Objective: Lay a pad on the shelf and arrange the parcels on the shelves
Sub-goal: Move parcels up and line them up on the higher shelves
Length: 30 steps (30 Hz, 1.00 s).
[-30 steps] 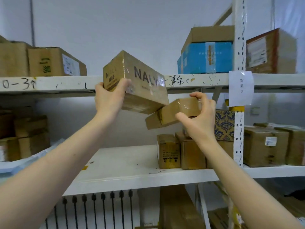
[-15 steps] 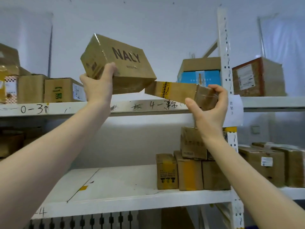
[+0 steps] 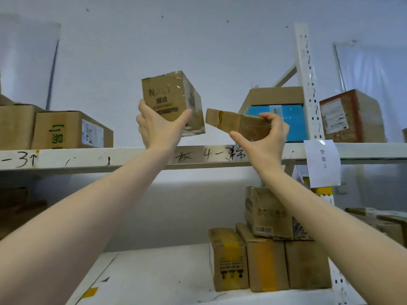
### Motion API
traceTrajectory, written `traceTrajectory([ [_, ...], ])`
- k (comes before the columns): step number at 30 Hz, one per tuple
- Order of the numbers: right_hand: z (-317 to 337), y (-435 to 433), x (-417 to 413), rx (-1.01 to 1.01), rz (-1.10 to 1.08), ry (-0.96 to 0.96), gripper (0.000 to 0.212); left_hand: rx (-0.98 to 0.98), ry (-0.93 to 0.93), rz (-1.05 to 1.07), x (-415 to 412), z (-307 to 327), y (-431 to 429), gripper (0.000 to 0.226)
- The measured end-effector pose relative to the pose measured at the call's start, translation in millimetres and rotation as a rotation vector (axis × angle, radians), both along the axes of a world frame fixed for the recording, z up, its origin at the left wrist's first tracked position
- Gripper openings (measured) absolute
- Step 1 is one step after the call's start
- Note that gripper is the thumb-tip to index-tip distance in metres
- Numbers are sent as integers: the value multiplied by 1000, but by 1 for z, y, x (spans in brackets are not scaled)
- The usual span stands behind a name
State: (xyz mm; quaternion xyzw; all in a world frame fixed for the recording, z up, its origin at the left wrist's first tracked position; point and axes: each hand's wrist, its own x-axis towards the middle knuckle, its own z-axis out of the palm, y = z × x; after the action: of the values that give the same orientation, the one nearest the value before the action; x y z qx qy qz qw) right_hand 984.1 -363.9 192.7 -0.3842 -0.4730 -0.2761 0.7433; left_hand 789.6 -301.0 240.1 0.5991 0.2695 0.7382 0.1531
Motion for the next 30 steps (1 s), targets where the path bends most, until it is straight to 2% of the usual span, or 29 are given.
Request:
traceTrajectory([
  [5, 26, 41, 9, -72, -118, -22, 76, -12, 81, 46, 22, 10, 39, 115],
  [11, 34, 71, 20, -354, -422, -23, 79, -153, 494, 208, 45, 16, 62, 130],
  [15, 37, 78, 24, -423, -522, -44, 83, -107, 599, 213, 53, 23, 77, 130],
  [17, 39, 80, 28, -467, -515, -60, 83, -95, 636, 179, 57, 25, 84, 121],
  [21, 43, 84, 39, -483, -448, -101, 65, -31, 651, 115, 65, 28, 94, 88],
  [27, 49, 79, 57, -488, -380, -122, 50, -126, 684, 86, 77, 39, 94, 97],
  [30, 48, 78, 64, -492, -411, -146, 47, -153, 660, 86, 84, 38, 95, 93],
])
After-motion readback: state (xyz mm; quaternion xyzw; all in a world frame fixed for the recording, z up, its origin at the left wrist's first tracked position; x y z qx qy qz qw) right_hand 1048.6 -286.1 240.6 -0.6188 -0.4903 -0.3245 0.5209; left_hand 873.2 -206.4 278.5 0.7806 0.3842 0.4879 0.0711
